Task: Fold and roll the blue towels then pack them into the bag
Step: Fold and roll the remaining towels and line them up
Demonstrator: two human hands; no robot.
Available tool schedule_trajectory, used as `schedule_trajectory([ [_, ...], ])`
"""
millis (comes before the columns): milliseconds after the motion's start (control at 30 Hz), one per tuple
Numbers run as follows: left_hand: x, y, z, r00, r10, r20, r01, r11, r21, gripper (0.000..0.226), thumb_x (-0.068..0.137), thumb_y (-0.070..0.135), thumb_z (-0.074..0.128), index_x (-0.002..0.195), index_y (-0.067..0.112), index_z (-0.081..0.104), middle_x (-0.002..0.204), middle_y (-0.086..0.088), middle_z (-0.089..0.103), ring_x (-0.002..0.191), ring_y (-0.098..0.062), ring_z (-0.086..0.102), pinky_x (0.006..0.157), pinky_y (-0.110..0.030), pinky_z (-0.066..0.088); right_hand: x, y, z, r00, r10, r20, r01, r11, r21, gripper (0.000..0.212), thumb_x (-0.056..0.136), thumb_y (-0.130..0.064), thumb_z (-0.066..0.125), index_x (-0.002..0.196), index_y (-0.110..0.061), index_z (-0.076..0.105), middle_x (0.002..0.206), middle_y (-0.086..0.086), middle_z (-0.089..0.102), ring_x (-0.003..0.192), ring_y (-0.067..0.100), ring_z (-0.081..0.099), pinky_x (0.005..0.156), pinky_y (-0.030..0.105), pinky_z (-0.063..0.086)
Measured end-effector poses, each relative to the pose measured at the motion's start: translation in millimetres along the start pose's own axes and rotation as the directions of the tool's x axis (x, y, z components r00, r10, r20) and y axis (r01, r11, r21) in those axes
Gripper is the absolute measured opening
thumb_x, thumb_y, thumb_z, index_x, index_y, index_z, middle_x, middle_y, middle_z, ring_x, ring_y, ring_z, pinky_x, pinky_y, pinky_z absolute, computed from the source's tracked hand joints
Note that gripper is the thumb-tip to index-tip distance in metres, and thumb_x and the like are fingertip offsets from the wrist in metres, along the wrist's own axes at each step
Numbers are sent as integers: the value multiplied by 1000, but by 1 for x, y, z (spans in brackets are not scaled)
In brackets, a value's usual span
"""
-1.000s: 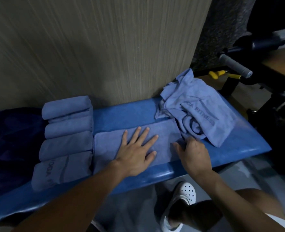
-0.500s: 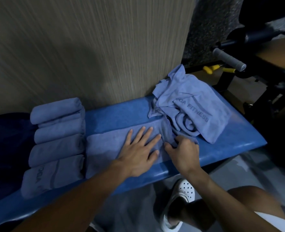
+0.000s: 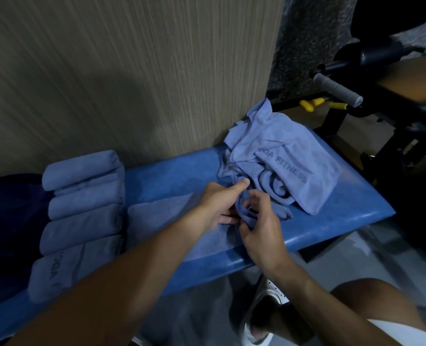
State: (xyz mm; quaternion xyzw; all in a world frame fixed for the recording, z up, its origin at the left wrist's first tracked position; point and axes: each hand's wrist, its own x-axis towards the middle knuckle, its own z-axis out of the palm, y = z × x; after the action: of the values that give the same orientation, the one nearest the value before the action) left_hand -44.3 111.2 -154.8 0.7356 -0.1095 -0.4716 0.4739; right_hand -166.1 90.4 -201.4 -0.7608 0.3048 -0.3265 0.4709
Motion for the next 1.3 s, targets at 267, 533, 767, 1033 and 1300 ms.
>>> schedule_trajectory([
  [267,16,-5,-10,973,103,-206,-107,994,-8,9,84,0,68,88,4,61,80,-17,64,69,-25,66,62,-41,60,-4,2,3,995,15,98,-21,998,54,77,74,7,67,138,-19,33,102,-11,61,94,-4,58,81,6,42],
  [533,22,-21,-32,953,132,-274,-139,990,-4,12,86,-2,64,86,8,58,81,-14,60,74,-25,64,53,-35,58,-10,16,1,990,-74,122,105,956,-272,27,73,-6,67,97,-19,64,85,-8,50,75,15,53,71,31,46],
  [767,18,-37,-37,850,429,-307,-273,856,439,43,87,12,67,125,12,49,111,-10,62,98,-24,61,81,-28,45,-20,20,2,920,-208,331,339,848,-408,54,64,-5,58,112,-27,65,90,-3,47,81,21,53,67,33,40],
  [1033,4,-82,-59,674,661,331,-452,14,892,69,92,44,16,151,11,31,162,-1,15,150,-17,11,121,-40,17,-14,14,1,987,4,158,28,979,-203,42,80,-24,42,114,-27,66,92,-11,60,94,17,56,90,47,45],
  [1300,7,-98,-66,714,616,331,-322,-131,938,80,93,60,22,154,8,22,162,-5,13,150,-16,7,120,-44,18,-8,21,9,985,118,128,-57,914,-402,51,92,-51,52,137,-27,46,120,-9,58,118,16,43,91,28,19],
])
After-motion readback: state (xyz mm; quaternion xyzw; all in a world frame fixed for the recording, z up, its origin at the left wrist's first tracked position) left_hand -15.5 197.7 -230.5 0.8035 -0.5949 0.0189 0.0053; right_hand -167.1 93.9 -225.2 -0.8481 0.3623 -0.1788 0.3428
